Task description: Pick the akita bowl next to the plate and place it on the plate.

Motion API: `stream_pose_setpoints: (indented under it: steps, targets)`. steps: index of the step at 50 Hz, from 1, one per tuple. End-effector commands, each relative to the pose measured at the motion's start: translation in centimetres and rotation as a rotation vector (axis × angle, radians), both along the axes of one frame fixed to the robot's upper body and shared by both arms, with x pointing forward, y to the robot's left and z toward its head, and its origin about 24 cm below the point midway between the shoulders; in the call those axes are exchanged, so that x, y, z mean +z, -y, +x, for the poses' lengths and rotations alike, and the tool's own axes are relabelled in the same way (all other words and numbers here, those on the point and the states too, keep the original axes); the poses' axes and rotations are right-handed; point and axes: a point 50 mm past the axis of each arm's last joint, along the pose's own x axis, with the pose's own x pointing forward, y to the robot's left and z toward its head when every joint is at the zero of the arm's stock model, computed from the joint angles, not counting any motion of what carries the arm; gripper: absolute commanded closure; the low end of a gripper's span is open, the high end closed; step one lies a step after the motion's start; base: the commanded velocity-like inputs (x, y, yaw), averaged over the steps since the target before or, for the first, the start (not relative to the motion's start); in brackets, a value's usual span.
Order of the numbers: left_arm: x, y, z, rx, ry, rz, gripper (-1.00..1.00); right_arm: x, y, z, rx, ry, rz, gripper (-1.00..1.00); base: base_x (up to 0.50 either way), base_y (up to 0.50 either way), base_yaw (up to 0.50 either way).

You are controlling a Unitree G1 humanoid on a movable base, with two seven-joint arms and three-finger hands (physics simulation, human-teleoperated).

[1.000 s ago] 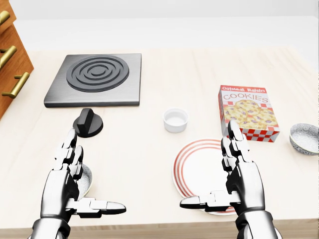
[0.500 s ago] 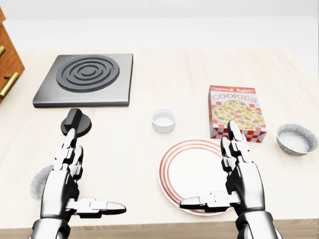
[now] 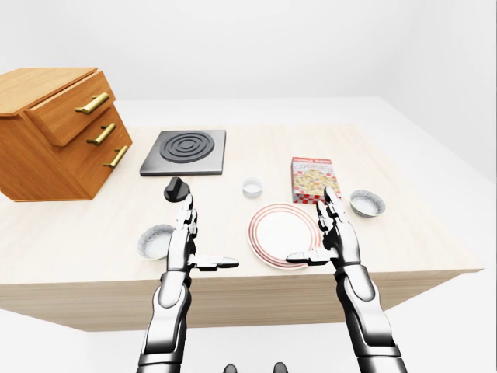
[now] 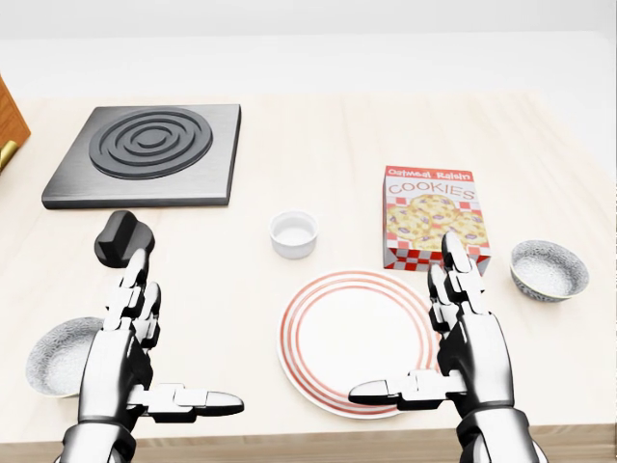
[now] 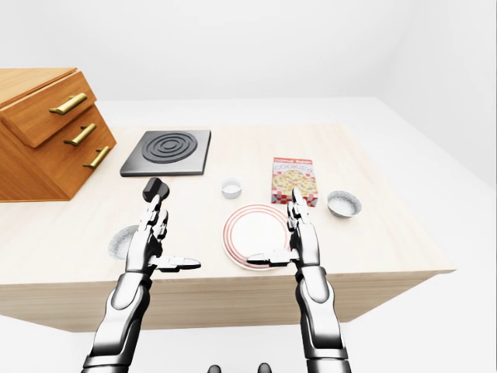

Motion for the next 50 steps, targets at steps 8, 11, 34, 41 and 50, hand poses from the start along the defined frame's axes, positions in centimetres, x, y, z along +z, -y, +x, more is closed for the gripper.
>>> stream_pose_setpoints:
  steps: [8,11,34,41,50]
  targets:
    - [-0.03,0.01,-0.01,0.000,0.000,0.001,-1.00,-0.05,0.06,0.00,-0.001,0.000,-0.001,-1.00,0.00,-0.11,0.00]
    - [-0.02,0.02,-0.01,0.000,-0.002,0.001,-1.00,0.10,0.02,0.00,-0.001,0.000,-0.001,-1.00,0.00,-0.11,0.00]
    - [0.00,0.04,0.04,0.000,-0.001,0.002,-1.00,0.22,-0.01,0.01,0.005,0.008,0.008,-1.00,0.00,-0.11,0.00]
    - [-0.14,0.02,0.05,0.000,-0.001,0.003,-1.00,0.15,0.02,-0.06,0.005,0.008,0.008,-1.00,0.00,-0.11,0.00]
    - [-0.02,0.02,0.01,0.000,-0.001,0.003,-1.00,0.21,0.01,-0.05,0.004,0.008,0.004,-1.00,0.00,-0.11,0.00]
